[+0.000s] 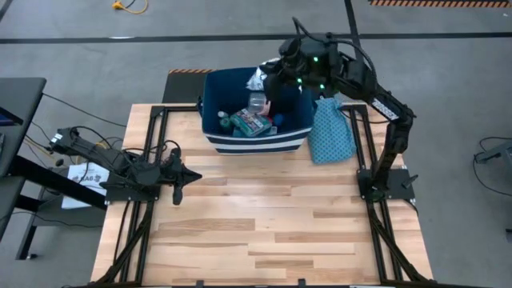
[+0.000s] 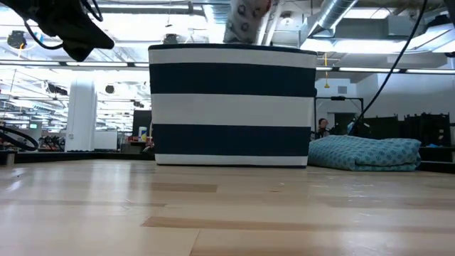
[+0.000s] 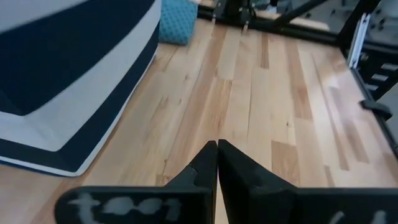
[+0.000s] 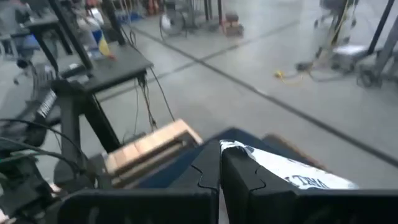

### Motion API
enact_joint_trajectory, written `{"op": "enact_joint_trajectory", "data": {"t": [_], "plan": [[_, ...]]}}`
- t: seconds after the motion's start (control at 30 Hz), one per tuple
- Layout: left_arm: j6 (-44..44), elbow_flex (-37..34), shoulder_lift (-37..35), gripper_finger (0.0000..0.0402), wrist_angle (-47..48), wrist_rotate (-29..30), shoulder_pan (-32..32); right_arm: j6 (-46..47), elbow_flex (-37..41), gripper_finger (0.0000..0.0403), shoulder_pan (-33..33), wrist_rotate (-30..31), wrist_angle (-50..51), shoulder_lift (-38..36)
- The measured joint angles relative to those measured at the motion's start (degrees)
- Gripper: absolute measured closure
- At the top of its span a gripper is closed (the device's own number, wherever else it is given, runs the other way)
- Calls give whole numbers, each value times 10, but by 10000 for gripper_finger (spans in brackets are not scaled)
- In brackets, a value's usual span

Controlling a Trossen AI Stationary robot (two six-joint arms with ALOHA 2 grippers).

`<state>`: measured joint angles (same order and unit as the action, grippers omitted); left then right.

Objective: Pick & place medical supplies in basket/bin
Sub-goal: Put the white mailer bag into the blue bin

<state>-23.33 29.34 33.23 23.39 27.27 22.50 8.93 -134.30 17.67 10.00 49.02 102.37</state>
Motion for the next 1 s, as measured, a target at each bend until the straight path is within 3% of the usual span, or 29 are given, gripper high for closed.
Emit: {"op": "enact_joint_trajectory", "data": {"t": [0.17,0.43,1.0], "plan": [[0,0,42,401,-13,0,0,1,22,403,28,-22,42,0],[3,0,109,401,-78,-5,0,11,123,403,41,-43,52,1],[2,0,187,401,-174,-22,0,31,394,403,79,-68,-117,1]]}}
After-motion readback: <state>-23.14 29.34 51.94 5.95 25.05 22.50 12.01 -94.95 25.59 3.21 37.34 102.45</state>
